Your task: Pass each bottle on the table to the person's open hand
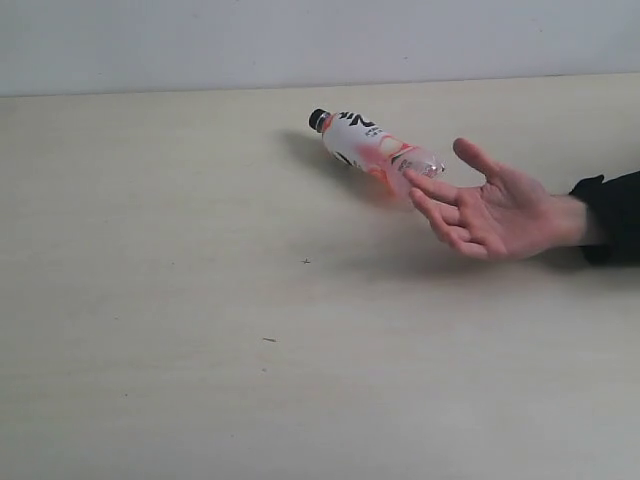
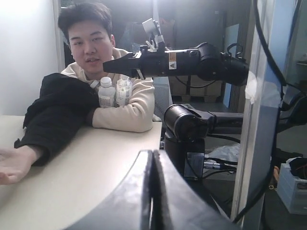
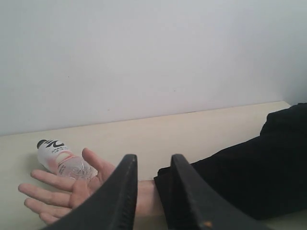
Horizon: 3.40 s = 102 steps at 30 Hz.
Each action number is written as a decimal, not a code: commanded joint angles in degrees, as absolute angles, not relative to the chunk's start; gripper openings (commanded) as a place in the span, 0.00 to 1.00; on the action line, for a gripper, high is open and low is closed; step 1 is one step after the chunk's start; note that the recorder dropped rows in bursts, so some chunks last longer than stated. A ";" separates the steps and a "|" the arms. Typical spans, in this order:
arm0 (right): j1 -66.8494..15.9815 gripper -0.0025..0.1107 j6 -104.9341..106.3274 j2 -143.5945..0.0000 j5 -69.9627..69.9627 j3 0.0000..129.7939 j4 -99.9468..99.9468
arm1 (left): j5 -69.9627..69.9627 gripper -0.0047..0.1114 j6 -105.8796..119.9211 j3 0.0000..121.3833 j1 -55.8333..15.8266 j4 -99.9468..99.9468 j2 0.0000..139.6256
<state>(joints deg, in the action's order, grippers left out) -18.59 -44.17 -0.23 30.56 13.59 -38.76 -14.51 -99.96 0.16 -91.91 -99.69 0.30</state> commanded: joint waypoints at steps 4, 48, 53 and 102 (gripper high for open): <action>-18.68 0.24 -44.08 0.00 30.14 13.51 -38.94 | -12.73 0.05 -102.01 0.00 -92.21 -99.95 0.00; -18.68 0.24 -49.76 0.00 3.65 13.73 -34.32 | -4.12 0.05 -102.01 0.00 -22.24 -99.95 0.00; -18.68 0.24 -50.63 0.00 0.00 13.73 -30.93 | -4.12 0.05 -102.01 0.00 -22.24 -99.95 0.00; -18.83 0.77 24.09 -135.08 61.68 122.70 1.37 | -4.12 0.05 -102.01 0.00 -22.24 -99.95 0.00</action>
<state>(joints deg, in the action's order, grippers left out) -18.59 19.62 -133.04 57.07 120.77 0.74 -3.98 -101.60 0.16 -22.42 -99.90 0.30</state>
